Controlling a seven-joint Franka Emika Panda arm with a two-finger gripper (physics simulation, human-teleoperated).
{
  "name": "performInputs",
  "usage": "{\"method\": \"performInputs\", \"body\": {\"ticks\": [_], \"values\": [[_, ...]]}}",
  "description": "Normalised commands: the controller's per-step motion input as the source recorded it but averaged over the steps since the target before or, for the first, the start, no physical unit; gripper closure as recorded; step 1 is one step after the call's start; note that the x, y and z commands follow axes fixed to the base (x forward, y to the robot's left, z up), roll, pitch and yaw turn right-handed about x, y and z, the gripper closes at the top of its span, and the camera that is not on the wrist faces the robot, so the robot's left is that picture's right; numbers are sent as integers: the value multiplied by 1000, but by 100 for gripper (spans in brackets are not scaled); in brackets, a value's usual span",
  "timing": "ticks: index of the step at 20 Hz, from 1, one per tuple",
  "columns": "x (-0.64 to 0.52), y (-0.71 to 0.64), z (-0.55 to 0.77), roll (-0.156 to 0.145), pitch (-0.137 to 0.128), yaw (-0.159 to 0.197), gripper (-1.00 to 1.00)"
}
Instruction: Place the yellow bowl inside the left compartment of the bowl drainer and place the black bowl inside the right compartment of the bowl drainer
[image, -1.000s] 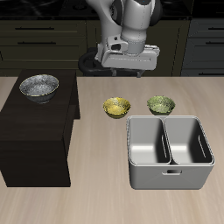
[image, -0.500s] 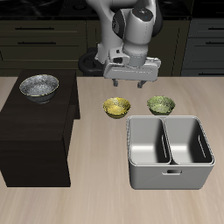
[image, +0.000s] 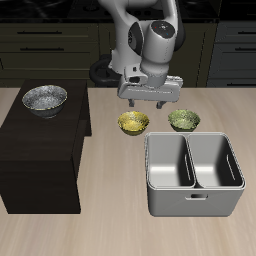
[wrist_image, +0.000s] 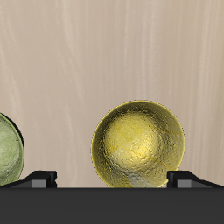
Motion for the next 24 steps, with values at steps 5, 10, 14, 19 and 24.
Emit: {"method": "performInputs", "body": {"ticks": [5,10,14,19,24], "values": [[34,48,-260,-1,37,6,-100],[19,-11,-136,-11,12,4,-100],[35,-35,-156,-17,14,0,-100],[9,6,-191,-14,32,9,-100],[-26,91,-175,6,28,18,-100]]}}
